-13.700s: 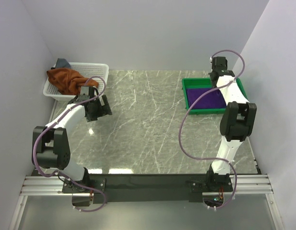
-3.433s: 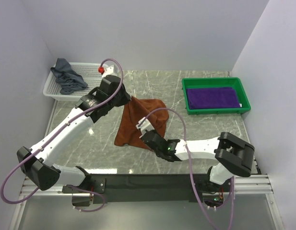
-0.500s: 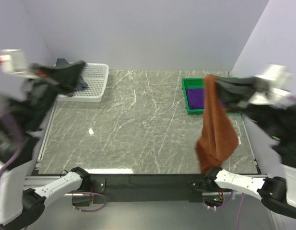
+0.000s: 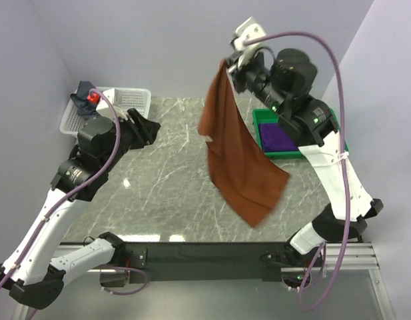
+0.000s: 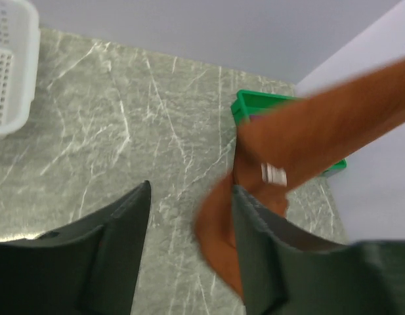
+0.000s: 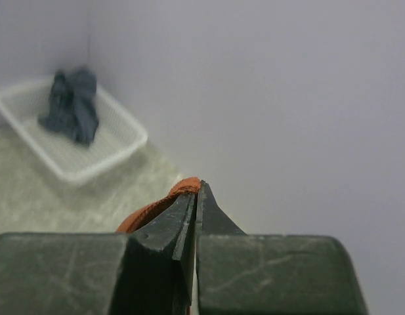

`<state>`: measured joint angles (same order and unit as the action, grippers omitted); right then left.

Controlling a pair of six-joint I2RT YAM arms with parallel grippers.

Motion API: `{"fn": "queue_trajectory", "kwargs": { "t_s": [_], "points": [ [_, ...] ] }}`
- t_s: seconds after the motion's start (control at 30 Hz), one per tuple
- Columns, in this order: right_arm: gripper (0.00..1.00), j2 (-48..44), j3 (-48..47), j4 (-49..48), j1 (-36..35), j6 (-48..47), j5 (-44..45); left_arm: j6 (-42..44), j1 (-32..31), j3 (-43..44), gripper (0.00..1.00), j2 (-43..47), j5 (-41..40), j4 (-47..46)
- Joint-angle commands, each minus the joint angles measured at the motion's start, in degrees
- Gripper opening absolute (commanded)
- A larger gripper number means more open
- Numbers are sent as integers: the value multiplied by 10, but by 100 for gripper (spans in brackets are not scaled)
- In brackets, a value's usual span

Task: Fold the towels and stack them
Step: Flatten out the crumpled towel

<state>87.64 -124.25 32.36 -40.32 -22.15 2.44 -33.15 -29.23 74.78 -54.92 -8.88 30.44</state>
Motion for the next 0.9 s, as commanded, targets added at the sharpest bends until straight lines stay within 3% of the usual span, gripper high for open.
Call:
{"fn": "queue_trajectory", "kwargs": {
  "t_s": [0.0,0.07,0.2,0.37,0.5,0.67,0.87],
  "points": [
    [0,-15,-97,-86,1,-31,-21,-10,2,-12,59,29,-38,-13],
    [0,-27,-98,-99,0,-30,-50,-8,1,-17,61,38,-45,-8],
    [0,-90,5,-93,-3,-22,-122,-11,2,-40,63,53,-54,2],
    [0,-201,280,-89,-21,18,-204,-37,2,-91,64,91,-61,8],
    [0,-266,529,-118,-91,76,-237,-60,3,-153,64,123,-68,17],
    [0,-277,696,-141,-217,149,-298,-91,3,-213,63,158,-57,16],
    [0,-212,807,-114,-253,243,-193,-112,2,-288,66,134,-18,0]
  ]
}}
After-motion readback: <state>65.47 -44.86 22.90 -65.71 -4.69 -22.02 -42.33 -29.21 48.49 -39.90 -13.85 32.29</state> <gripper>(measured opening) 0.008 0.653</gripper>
